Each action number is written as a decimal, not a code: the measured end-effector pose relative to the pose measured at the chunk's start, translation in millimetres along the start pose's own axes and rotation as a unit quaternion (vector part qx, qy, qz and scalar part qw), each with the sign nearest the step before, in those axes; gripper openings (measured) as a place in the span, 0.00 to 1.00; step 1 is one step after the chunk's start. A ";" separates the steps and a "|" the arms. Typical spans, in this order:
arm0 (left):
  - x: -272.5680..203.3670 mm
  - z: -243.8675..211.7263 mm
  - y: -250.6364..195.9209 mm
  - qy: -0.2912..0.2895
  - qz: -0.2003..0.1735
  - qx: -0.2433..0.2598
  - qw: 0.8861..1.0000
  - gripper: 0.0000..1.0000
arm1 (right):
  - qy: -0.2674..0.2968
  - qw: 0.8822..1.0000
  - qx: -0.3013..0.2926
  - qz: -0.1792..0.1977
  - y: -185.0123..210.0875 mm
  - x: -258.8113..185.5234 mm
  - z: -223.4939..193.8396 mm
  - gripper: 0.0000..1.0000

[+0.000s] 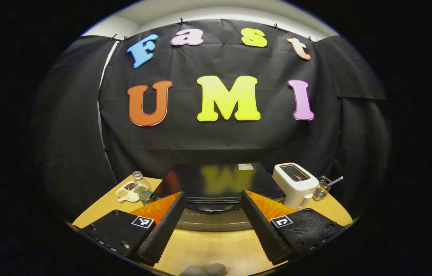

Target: Open the electric oven with the left hand, put the food in, and close the electric oven.

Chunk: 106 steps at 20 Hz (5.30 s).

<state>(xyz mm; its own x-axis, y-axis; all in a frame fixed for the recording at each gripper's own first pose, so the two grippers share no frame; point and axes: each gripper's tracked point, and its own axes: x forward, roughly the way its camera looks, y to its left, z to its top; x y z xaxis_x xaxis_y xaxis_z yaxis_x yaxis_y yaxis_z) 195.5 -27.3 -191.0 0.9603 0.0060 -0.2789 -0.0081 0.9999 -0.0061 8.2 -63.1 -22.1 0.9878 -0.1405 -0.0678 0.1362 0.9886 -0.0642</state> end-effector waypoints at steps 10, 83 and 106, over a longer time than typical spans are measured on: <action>86.3 -50.3 5.3 0.046 0.009 0.009 0.999 0.96 | 0.035 0.999 -0.008 -0.031 -23.0 -1.8 -19.5 0.99; -224.5 14.1 50.2 0.003 0.114 -0.048 0.992 0.93 | 0.332 0.845 0.301 0.293 144.7 193.1 -320.2 0.40; -216.4 -11.5 124.1 0.037 -0.007 0.017 0.999 0.93 | 0.177 0.815 0.519 0.187 369.1 178.4 -223.3 0.39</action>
<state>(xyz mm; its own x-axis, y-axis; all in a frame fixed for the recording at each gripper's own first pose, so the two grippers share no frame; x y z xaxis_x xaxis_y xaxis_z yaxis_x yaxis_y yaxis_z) -16.5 95.3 -142.4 0.9371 -0.0076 -0.3488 0.0165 0.9996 0.0225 217.7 264.6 -280.2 0.9162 0.3555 -0.1848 0.0040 0.4531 0.8914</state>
